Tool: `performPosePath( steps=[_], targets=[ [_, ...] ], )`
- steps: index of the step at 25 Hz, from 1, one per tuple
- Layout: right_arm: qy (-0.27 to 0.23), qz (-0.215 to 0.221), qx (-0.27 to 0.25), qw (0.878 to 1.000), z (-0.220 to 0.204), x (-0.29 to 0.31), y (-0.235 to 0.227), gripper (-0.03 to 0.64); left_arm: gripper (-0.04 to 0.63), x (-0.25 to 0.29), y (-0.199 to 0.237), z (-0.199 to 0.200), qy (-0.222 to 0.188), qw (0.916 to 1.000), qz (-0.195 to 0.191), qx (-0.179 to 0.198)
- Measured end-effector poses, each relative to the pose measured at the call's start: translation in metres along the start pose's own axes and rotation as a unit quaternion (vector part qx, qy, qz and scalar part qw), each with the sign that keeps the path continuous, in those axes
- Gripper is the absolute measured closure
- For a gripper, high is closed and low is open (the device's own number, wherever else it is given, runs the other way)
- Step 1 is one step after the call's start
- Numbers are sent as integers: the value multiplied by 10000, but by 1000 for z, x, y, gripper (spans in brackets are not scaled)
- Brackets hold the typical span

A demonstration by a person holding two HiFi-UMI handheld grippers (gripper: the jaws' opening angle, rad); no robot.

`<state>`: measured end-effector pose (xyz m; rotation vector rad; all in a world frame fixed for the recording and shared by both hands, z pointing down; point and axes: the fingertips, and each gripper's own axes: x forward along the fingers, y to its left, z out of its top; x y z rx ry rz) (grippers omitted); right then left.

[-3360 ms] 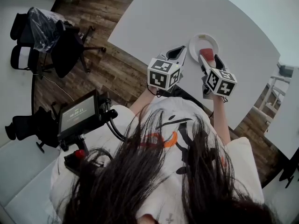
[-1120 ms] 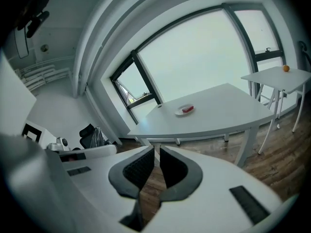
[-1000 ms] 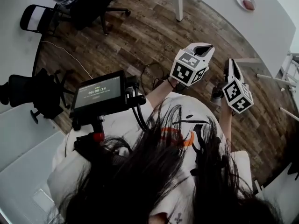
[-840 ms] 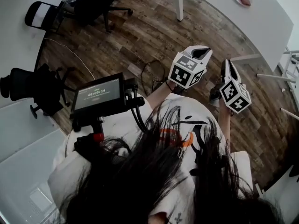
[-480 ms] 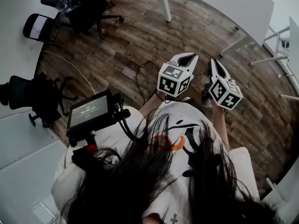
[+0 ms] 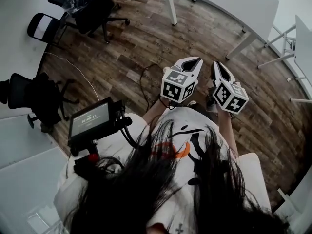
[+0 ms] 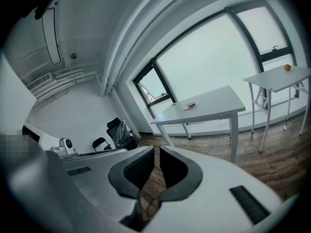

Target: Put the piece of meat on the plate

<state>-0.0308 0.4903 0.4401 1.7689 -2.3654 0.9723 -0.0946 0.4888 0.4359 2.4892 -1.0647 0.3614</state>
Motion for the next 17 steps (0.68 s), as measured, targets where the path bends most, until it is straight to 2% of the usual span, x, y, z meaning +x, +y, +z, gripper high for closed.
performPosePath(
  steps=[12,17],
  targets=[
    [-78,134,-99,9998,8,-2,2,572,589,-7,-1,9,-188,9997,158,86],
    [-96,86,-52,9999,11,-3,-12,572,589,1,-6,9,-195,9996,181,104]
  ],
)
